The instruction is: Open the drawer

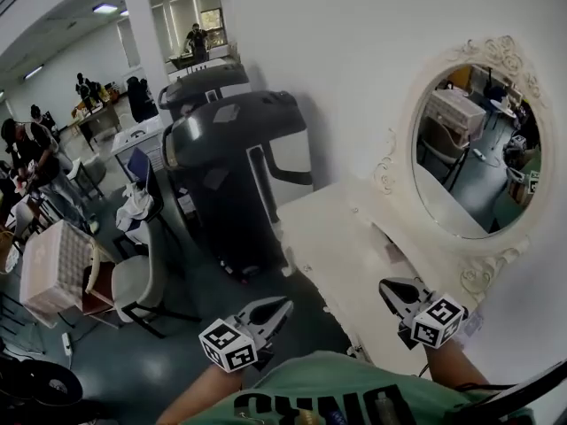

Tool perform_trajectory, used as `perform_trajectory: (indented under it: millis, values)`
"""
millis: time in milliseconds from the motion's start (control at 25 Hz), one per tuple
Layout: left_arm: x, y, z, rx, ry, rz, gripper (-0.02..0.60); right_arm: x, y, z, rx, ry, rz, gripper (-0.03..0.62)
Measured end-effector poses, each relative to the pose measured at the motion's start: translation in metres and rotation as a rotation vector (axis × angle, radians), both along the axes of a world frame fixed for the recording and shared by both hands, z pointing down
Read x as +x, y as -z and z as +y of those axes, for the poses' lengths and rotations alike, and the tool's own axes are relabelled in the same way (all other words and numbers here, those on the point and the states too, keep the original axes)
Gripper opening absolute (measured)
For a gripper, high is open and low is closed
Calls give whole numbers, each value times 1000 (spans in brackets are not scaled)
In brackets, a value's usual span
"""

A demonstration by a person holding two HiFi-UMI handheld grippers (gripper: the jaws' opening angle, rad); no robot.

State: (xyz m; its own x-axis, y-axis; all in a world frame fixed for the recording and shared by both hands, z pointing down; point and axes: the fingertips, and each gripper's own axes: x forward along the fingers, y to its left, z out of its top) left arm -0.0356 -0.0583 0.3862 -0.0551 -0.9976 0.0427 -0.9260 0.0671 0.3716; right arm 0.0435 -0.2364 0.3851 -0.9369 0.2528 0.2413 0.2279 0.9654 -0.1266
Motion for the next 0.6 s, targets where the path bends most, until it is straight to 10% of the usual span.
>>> perform_trajectory:
  millis: [280,600]
  values:
    - [-65,-16,84,-18,82,-22,5,-72,-1,56,-10,33,-11,11]
    - [-88,-23,70,-29,191,18,5,-114,-18,38,-37,145,31,11]
